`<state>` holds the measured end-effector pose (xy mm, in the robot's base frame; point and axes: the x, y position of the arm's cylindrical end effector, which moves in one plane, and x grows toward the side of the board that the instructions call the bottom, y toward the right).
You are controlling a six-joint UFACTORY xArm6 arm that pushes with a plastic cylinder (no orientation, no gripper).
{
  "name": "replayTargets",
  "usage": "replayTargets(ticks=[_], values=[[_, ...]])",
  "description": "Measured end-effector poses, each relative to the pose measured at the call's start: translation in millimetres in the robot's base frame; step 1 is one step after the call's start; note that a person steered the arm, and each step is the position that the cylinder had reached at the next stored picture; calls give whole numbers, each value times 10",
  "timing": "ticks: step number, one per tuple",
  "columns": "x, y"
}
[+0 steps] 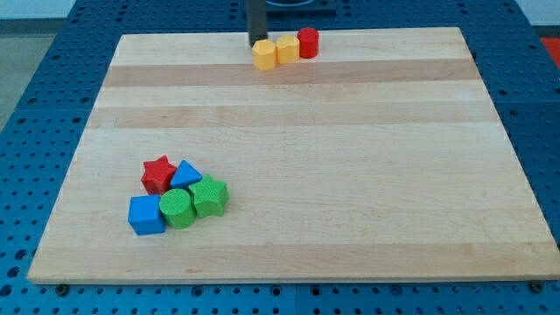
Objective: Push the red star to the top right
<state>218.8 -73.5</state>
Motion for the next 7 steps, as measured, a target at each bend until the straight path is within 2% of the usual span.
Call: replayTargets(ticks=[1, 3, 4, 7], values=[[-17, -522], [-150, -1182], [279, -1320], [2051, -1495]])
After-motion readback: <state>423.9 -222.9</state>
